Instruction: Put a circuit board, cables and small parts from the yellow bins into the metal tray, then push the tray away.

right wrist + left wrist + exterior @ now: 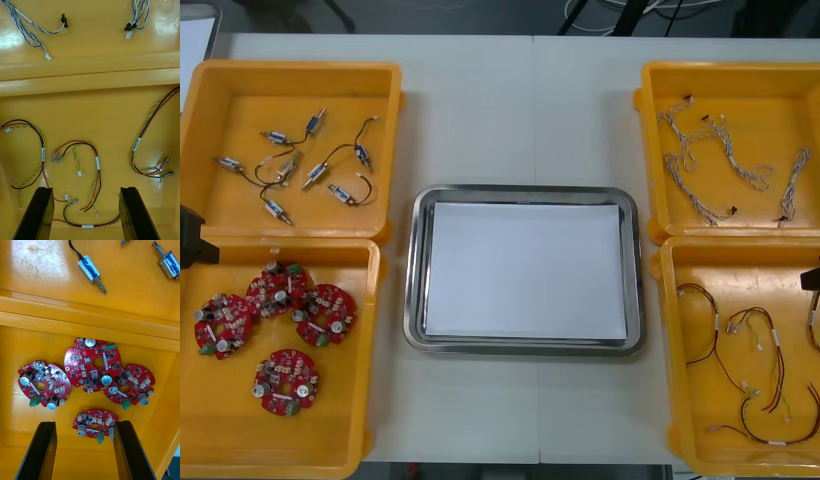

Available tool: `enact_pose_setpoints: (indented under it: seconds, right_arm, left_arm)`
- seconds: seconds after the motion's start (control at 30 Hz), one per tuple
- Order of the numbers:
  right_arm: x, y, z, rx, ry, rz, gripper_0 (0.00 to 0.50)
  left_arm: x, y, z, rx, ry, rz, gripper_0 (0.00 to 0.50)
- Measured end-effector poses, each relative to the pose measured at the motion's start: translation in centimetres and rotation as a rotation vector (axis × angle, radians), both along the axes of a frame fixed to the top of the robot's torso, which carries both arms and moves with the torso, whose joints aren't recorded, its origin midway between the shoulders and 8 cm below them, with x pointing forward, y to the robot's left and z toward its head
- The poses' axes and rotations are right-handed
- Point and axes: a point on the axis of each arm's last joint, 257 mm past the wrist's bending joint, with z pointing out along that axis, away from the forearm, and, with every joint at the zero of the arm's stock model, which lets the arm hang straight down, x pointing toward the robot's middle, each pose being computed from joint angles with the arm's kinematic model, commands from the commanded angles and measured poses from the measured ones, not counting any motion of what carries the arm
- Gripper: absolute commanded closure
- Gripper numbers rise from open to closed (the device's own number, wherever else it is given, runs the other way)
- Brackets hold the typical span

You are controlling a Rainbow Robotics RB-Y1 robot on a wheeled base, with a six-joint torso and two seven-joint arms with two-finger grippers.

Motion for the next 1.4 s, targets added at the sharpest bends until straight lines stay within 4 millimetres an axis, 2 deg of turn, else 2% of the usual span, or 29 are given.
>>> enact_pose_setpoints:
  seconds: [1.07, 1.27, 1.4]
  right_arm:
    - [0.0, 0.0, 0.0, 0.000, 0.000, 0.000, 0.000]
    - [-0.1, -0.2, -0.2, 0.001, 0.007, -0.005, 0.000]
    - [-0.1, -0.5, -0.2, -0.009, 0.006, -0.016, 0.000]
  left_arm:
    - [0.0, 0.0, 0.0, 0.000, 0.000, 0.000, 0.057]
    - [-0.5, -0.7, -1.5, -0.042, 0.025, 0.008, 0.055]
    - [-0.5, -0.7, -1.7, -0.049, 0.029, 0.012, 0.056]
